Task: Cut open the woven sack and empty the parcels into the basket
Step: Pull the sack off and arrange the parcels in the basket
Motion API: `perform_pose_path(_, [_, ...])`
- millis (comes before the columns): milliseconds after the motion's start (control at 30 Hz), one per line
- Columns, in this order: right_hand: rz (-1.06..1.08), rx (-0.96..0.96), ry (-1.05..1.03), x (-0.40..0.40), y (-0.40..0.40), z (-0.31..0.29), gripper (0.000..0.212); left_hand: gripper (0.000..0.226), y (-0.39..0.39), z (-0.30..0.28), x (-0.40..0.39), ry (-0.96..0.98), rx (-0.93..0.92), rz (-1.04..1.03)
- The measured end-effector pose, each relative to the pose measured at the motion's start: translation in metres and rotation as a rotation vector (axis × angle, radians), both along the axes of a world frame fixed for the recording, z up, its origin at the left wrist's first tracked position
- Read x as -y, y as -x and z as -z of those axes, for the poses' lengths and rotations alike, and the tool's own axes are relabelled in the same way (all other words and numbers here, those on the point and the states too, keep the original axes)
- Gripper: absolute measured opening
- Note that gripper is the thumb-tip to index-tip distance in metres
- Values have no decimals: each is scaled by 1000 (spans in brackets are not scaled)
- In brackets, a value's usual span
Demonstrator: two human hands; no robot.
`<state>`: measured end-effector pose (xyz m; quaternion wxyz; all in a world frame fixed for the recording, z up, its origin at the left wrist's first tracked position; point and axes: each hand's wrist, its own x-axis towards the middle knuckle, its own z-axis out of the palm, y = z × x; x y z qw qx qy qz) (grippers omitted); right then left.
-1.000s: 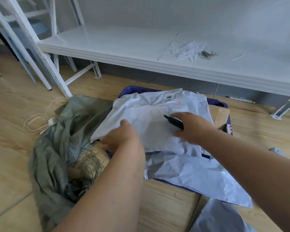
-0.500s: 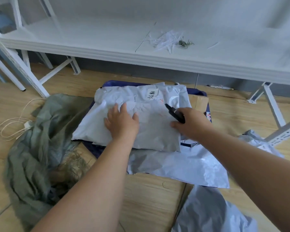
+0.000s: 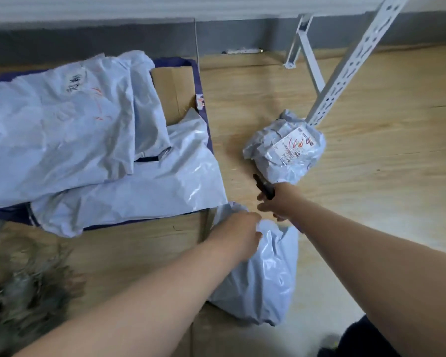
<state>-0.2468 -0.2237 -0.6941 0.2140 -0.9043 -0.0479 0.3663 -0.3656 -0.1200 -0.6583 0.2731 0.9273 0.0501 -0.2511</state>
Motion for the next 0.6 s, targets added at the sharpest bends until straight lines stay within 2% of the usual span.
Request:
perform_pose_path(100, [-167, -80, 98, 6, 12, 25, 35, 38, 4, 18, 1, -100, -177, -3])
perform_pose_path(200, [-296, -26, 217, 4, 14, 42, 44, 41, 3, 19, 1, -147, -200, -21])
perform_pose_path(367, [-345, -22, 273, 11, 16, 61, 23, 37, -9, 11, 11, -95, -194, -99])
perform_pose_path(467, [-282, -6, 169, 14, 12, 63, 12, 40, -14, 9, 14, -69, -198, -136])
perform_pose_path(600, [-16, 176, 14, 16, -5, 32, 6, 55, -27, 6, 19, -33, -181, -194])
